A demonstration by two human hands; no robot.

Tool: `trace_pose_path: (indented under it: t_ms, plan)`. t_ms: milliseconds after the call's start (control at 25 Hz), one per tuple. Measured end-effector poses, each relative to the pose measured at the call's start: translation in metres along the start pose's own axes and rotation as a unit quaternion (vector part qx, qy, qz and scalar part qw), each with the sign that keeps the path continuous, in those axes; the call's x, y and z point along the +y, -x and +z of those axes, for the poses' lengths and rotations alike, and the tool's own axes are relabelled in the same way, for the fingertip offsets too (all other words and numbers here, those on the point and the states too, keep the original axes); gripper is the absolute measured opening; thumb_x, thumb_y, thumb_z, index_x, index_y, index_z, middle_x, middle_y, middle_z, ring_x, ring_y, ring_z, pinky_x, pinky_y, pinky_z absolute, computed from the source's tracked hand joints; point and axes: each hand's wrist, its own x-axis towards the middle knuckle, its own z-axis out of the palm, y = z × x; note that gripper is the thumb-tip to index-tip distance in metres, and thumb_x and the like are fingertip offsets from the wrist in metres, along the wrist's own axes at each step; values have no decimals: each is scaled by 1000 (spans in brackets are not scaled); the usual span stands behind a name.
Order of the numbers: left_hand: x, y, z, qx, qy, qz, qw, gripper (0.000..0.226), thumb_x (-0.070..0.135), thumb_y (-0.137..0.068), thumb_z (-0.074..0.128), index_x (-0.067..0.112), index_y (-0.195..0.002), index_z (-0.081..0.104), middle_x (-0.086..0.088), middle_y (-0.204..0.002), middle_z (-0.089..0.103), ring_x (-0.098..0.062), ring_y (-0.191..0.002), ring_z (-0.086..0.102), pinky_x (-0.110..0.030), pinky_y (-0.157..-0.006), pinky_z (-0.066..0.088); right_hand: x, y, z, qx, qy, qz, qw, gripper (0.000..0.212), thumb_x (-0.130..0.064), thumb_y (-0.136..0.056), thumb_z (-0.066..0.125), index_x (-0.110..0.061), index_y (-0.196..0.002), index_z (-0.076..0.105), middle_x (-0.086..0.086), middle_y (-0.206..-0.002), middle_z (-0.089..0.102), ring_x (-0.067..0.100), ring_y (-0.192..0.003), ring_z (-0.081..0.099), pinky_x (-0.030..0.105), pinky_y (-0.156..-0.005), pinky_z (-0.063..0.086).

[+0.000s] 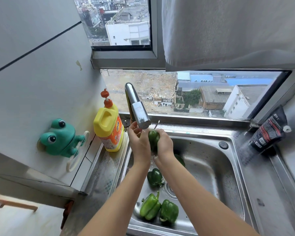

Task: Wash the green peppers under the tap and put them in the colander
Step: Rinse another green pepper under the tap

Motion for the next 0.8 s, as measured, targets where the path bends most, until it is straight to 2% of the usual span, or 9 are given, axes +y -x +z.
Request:
trace_pose_path:
  t_ms: [80, 160, 240, 320, 360, 480, 600, 720, 800]
  plan:
    - [1, 5, -5, -18, -82, 115, 990, 57, 27, -70, 54, -5, -117, 47, -6, -102, 52, -16, -92, 49, -25, -84, 43, -1, -3, -2, -36, -48, 71, 996, 18, -21, -93, 50, -11, -95, 64, 9, -83, 64, 20, -74, 61, 30, -69, 52]
    - [-10, 5, -11, -33, -180, 132, 974, 62, 35, -75, 49, 1, -127, 45, -9, -125, 45, -14, -114, 41, -19, -99, 30, 2, -4, -5, -44, -21, 44, 998, 21, -19, -93, 51, -7, -101, 65, 9, -85, 65, 20, -77, 62, 29, -71, 53]
    - [-16, 2, -15, -97, -144, -11, 985, 62, 48, -76, 50, 9, -125, 52, -14, -132, 47, -23, -121, 45, -29, -100, 37, 4, -8, -9, -40, 37, -58, 997, 20, -14, -95, 46, -7, -95, 65, 6, -81, 63, 15, -74, 60, 23, -65, 53]
    - [-18, -1, -18, -152, -42, -207, 966, 38, 45, -85, 56, 16, -110, 62, -13, -113, 63, -25, -98, 63, -37, -81, 53, 3, -17, -18, -67, 126, -133, 981, 25, -12, -96, 44, -11, -88, 68, 4, -82, 65, 14, -79, 62, 25, -71, 53]
    - [-17, -3, -23, -187, -52, -236, 952, 31, 41, -90, 55, 17, -107, 63, -11, -104, 67, -25, -89, 67, -36, -73, 56, 3, -20, -23, -100, 150, -138, 974, 26, -12, -96, 45, -12, -86, 70, 4, -83, 67, 15, -80, 63, 26, -73, 54]
    - [-12, -6, -39, -287, -145, -207, 924, 18, 32, -88, 62, 18, -99, 61, -9, -94, 69, -22, -82, 69, -29, -61, 57, -1, -31, -40, -168, 117, -80, 976, 19, -17, -92, 55, -6, -91, 70, 3, -74, 69, 15, -73, 65, 26, -73, 55]
    - [-12, -8, -50, -312, -209, -145, 916, 34, 24, -75, 78, 19, -104, 62, -7, -100, 70, -17, -90, 69, -24, -69, 56, -12, -55, -50, -117, 125, -71, 983, 21, -22, -82, 67, -6, -96, 70, 1, -69, 65, 14, -69, 61, 26, -73, 54]
    - [-16, -9, -57, -301, -238, -89, 919, 51, 15, -63, 85, 32, -103, 58, 1, -102, 67, -17, -95, 67, -27, -75, 58, -23, -91, -45, -38, 293, -85, 952, 42, -22, -86, 67, -2, -121, 55, 6, -101, 62, 17, -82, 60, 25, -75, 52]
    - [-17, -11, -63, -304, -239, -78, 919, 59, 16, -57, 84, 36, -105, 56, 0, -104, 64, -21, -98, 66, -37, -80, 59, -24, -110, -36, -47, 396, -57, 915, 64, -30, -84, 69, -4, -135, 40, 11, -120, 54, 23, -98, 59, 33, -83, 52]
